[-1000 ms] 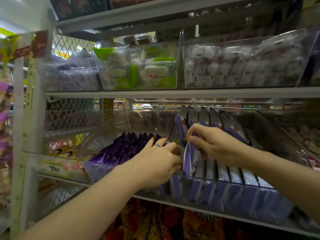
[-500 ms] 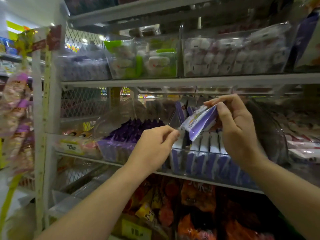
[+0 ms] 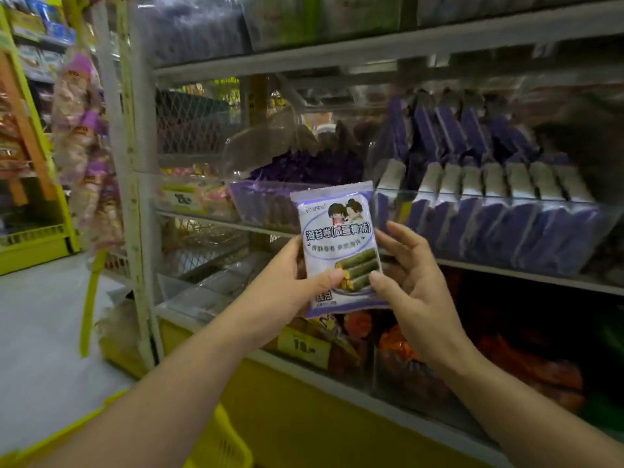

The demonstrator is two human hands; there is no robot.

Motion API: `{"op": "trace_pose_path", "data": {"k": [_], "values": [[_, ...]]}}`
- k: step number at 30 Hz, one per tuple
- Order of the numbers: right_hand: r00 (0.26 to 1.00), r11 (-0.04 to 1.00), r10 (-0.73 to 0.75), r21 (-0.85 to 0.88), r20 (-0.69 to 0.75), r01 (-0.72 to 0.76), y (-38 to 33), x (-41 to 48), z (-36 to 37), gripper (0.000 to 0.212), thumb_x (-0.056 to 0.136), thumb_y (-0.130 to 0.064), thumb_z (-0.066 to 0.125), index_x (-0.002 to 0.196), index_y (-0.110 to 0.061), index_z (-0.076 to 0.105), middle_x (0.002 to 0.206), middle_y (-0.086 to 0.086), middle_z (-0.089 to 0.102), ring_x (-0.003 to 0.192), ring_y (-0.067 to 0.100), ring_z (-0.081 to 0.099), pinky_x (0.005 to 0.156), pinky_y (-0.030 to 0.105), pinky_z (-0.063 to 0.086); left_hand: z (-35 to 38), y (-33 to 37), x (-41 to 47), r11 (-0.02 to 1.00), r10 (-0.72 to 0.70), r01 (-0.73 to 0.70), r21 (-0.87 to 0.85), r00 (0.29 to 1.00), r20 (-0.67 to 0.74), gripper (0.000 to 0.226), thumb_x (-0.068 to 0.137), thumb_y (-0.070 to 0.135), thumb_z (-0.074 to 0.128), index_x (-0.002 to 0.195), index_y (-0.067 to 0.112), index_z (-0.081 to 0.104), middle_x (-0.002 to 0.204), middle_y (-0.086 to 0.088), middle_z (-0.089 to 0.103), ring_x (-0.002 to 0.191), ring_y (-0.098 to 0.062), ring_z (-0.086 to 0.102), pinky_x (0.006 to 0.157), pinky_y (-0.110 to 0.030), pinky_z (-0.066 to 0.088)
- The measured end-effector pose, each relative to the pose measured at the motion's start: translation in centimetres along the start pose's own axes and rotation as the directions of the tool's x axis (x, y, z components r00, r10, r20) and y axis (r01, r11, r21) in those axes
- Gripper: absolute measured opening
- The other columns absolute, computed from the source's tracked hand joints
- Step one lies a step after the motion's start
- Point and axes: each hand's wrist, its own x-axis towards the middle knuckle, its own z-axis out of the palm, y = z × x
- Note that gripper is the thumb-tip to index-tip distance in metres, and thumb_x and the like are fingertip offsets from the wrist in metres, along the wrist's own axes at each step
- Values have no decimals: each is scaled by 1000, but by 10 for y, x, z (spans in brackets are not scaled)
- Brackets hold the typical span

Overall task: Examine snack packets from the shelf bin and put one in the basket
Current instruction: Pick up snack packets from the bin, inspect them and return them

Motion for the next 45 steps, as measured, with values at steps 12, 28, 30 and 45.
{"op": "trace_pose_path", "data": {"k": [12,28,30,45], "values": [[830,738,558,464,-11,-490,52,-17,28,30,76,-34,64,95,-12,69,90,14,76,80,25,74,59,31,58,-14,-88,-23,969,-170,150,196,981,88,62,79,4,77,127,33,50,120,11,69,111,-8,65,86,-29,57],[743,582,635,501,211,-640,65,-21,30,29,92,-15,52,116,-4,64,104,23,72,91,33,72,72,39,60,-14,-90,-17,943,-255,202,-265,950,-183,18,75,28,64,84,23,79,91,-3,76,79,-10,70,63,-22,56],[738,578,628,488,246,-654,63,-22,29,30,95,-17,47,117,-5,64,106,21,72,97,33,71,76,39,59,-14,-90,-18,936,-270,212,-280,945,-186,17,74,28,65,82,23,79,87,-1,75,75,-9,69,63,-22,55],[716,583,600,418,357,-697,64,-26,23,47,89,-43,42,119,-12,63,114,9,72,106,25,68,84,40,56,-11,-80,-25,945,-256,190,-266,935,-243,38,85,41,55,96,10,73,95,-13,74,84,-17,69,62,-28,56]]}}
